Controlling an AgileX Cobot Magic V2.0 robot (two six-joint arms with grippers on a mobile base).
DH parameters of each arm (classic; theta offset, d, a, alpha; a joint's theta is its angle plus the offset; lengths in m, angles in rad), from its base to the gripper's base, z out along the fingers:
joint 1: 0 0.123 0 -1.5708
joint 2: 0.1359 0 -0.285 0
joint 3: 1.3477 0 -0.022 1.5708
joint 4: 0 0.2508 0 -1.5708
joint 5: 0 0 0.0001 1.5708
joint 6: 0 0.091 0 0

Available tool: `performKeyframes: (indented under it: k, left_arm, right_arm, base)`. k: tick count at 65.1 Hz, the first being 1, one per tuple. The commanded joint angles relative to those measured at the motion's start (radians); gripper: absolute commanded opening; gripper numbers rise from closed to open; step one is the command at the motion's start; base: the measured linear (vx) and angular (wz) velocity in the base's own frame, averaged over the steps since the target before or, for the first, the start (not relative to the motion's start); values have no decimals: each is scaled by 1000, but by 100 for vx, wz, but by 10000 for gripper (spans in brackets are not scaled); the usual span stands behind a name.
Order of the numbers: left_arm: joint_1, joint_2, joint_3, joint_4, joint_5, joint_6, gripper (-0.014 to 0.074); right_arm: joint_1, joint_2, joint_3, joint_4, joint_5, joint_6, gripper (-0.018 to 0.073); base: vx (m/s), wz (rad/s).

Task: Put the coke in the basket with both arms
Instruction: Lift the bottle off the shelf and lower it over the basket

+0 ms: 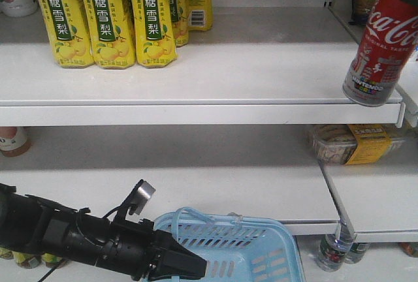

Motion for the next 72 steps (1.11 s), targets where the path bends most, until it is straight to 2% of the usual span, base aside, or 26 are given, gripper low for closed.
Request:
performKeyframes:
  k: [1, 6, 15, 31, 40, 47, 54, 60, 72]
  left_arm:
    - [-1, -47, -13, -96, 108, 12, -6]
    - [-1, -47, -13, -96, 108, 12, -6]
    - [-1, -47, -13, -96, 108, 12, -6]
    - [-1, -47, -13, -96, 108, 12, -6]
    - [-1, -47, -13, -96, 108, 12, -6]
    - [-1, -47, -13, -96, 108, 12, -6]
    - [-1, -47, -13, -96, 108, 12, -6]
    - [-1, -47, -13, -96, 108, 12, -6]
    - [-1, -47, -13, -96, 108, 12, -6]
  right_arm:
    - [-2, -55, -27, 31, -18, -43, -6]
    - [-2, -84, 6, 81, 29, -104, -6]
    - [-2, -109, 111, 290, 55, -189, -6]
    - [-2, -111, 376, 778, 64, -573, -5]
    - [-2, -86, 501, 968, 83, -756, -5]
    - [-2, -43, 581, 1097, 85, -846, -5]
    - [-2, 29, 629, 1162, 101, -931, -5]
    - [-2, 109, 640, 1179, 136, -992, -4]
    - [-2, 290, 640, 1218, 161, -1052, 5]
  base:
    - [0, 0]
    - [0, 0]
    - [0, 0]
    - [0, 0]
    - [0, 0]
    - [0, 0]
    - [0, 0]
    - [0, 0]
    - [0, 0]
